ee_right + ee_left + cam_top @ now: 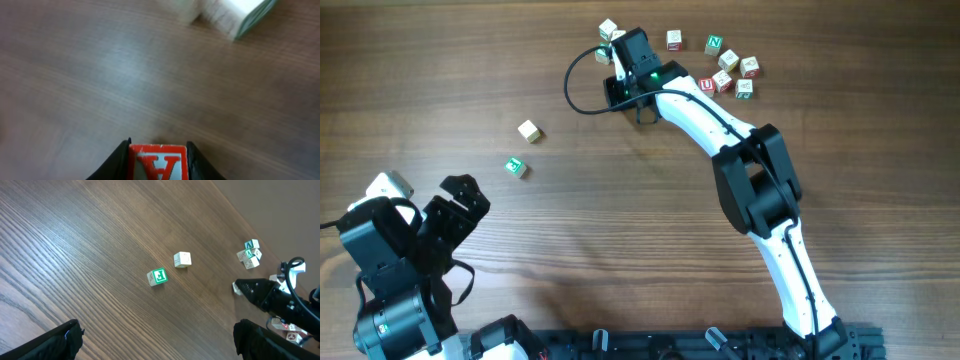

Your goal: Form a circle

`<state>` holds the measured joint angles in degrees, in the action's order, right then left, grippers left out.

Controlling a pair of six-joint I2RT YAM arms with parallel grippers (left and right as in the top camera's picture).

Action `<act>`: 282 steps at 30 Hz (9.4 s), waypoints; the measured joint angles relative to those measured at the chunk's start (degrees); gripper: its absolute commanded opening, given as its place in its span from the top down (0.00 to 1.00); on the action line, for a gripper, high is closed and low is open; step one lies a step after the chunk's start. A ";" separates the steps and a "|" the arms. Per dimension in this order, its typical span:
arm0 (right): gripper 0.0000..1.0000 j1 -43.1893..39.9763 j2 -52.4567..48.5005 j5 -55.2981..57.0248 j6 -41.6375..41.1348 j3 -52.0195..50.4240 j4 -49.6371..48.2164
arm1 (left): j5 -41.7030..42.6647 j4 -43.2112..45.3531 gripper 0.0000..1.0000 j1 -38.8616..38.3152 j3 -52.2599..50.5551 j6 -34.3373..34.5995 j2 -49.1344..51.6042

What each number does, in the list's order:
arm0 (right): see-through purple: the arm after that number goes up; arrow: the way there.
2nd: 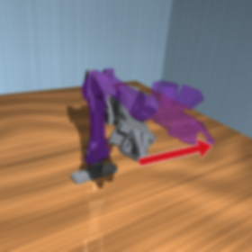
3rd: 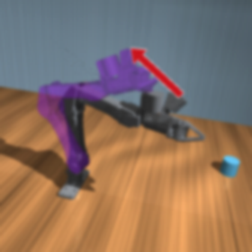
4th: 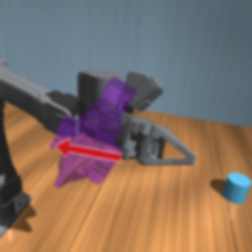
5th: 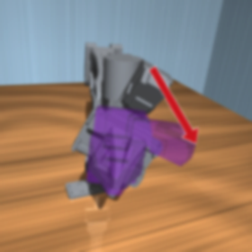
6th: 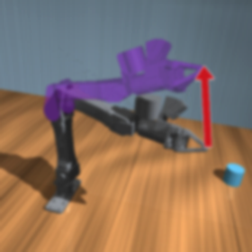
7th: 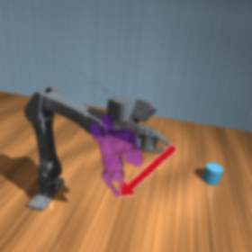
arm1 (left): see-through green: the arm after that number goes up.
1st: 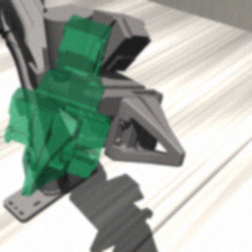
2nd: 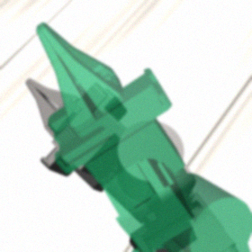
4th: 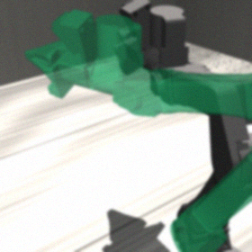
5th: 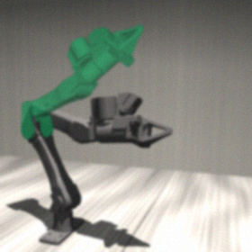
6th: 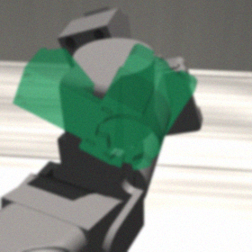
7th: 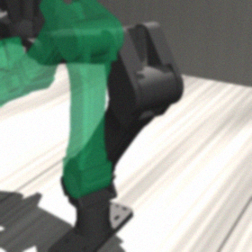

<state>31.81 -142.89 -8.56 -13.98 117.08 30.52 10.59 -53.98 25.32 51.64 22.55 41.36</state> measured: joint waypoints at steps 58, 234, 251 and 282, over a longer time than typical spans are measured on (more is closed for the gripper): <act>0.29 -7.56 35.69 7.02 -27.98 -2.97 47.56 | 0.00 0.02 0.00 -0.02 0.00 0.00 0.00; 0.00 -22.21 120.74 22.67 -7.76 -79.97 17.25 | -21.20 36.02 0.00 -40.37 4.74 56.06 60.33; 0.00 -22.21 120.72 22.67 -7.76 -79.97 17.27 | -14.99 29.11 0.01 -40.39 7.32 6.99 52.28; 0.00 -22.21 120.72 22.67 -7.76 -79.97 17.25 | -18.56 33.18 0.36 -40.39 7.32 7.69 62.79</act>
<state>9.61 -22.17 14.11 -21.74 37.10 47.77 -7.97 -20.80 -15.07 58.96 30.24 104.16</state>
